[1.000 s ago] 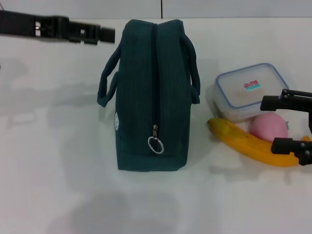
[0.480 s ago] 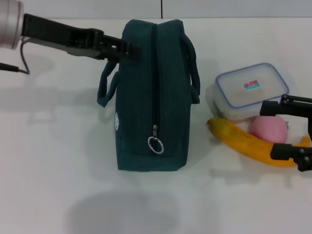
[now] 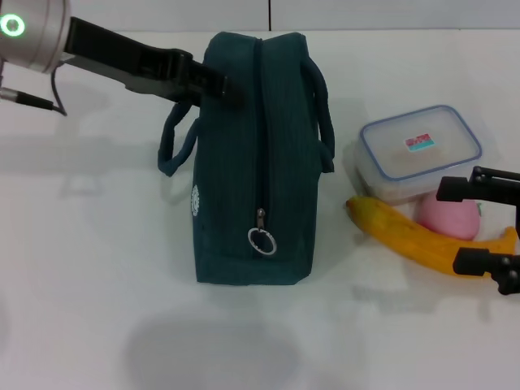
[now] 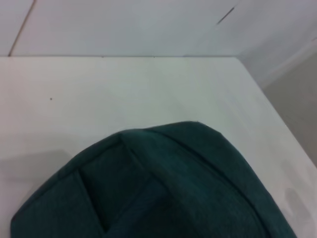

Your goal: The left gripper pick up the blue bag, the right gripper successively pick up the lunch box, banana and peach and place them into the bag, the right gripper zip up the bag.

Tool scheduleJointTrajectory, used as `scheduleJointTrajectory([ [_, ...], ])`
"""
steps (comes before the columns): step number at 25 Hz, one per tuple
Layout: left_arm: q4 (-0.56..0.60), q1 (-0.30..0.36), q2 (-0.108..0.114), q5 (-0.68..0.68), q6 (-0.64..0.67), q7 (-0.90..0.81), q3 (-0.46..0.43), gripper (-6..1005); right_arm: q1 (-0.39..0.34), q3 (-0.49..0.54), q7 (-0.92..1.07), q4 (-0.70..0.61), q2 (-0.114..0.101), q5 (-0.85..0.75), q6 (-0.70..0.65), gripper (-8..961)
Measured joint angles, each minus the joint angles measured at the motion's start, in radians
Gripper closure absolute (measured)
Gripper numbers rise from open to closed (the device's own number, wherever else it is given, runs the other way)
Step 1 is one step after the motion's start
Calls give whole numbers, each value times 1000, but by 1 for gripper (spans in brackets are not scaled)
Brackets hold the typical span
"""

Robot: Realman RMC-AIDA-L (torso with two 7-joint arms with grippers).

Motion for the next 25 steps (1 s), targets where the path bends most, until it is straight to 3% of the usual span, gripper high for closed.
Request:
scheduleJointTrajectory([
  [3,-22,-20,0,39,-1,-1,1,199,-1,2,-9,12,0,0,0,138],
  [5,-25,-27,-1,55,-2,7,5,374,-1,4,-18,22,-2,0,1,138],
  [16,-26,-44,-1,50,-23,-35,20,840,-9,1,-33,35,-5,-2,8,138],
  [22,-26,-41,-2,53,-26,-39,21,940,-10,7,-35,37,-3,-14,14,138],
  [25,-26,-36,-2,53,-26,-42,20,939,-10,9,-35,50,-2,-14,38,139],
])
